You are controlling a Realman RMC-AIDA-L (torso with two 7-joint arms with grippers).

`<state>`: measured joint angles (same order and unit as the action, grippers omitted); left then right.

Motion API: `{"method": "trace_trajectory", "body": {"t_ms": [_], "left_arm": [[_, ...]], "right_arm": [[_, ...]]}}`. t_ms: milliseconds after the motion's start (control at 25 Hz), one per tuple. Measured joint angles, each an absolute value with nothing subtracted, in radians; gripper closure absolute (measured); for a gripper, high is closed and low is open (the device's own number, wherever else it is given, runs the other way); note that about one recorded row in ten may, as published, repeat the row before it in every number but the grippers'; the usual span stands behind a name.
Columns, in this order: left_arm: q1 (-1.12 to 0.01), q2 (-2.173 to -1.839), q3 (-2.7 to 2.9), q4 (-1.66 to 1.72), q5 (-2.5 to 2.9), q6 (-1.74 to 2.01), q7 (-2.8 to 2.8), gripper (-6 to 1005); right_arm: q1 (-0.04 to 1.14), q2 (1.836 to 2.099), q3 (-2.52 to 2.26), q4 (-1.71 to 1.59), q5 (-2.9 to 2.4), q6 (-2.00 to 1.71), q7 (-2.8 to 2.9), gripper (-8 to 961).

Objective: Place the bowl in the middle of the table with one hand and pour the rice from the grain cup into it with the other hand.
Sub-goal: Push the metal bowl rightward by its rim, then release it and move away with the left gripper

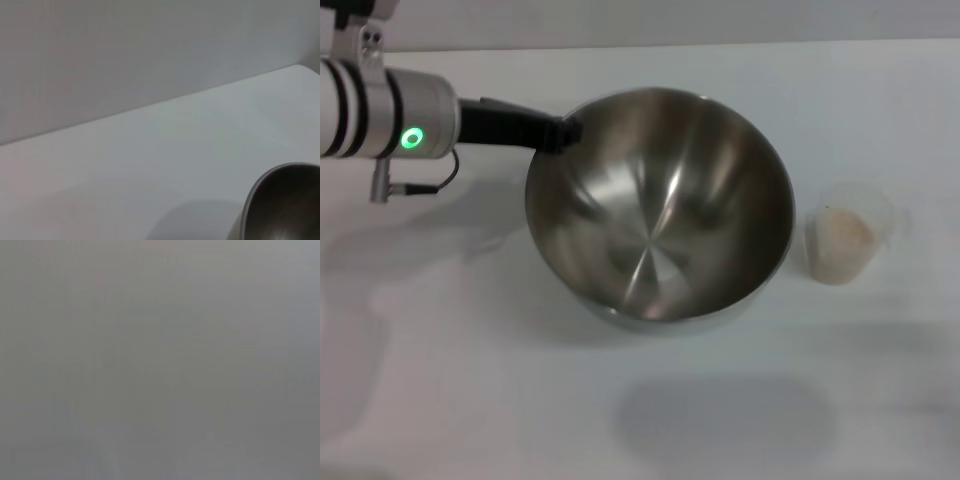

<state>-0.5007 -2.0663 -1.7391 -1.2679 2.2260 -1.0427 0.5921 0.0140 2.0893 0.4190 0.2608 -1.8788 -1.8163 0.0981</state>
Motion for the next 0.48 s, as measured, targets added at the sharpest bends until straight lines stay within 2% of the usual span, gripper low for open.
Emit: {"method": "trace_trajectory", "body": {"t_ms": [160, 480], "left_arm": [[-0.559, -2.065, -1.743, -1.183, 2.232, -1.007, 0.597, 946], [-0.589, -2.062, -1.746, -1.126, 2.232, -0.969, 0.612, 944]], "right_arm": [[0.011, 2.088, 0.419, 0.261, -1.879, -1.823, 0.098, 115], [0.011, 2.088, 0.419, 0.26, -1.879, -1.826, 0.098, 115]]}}
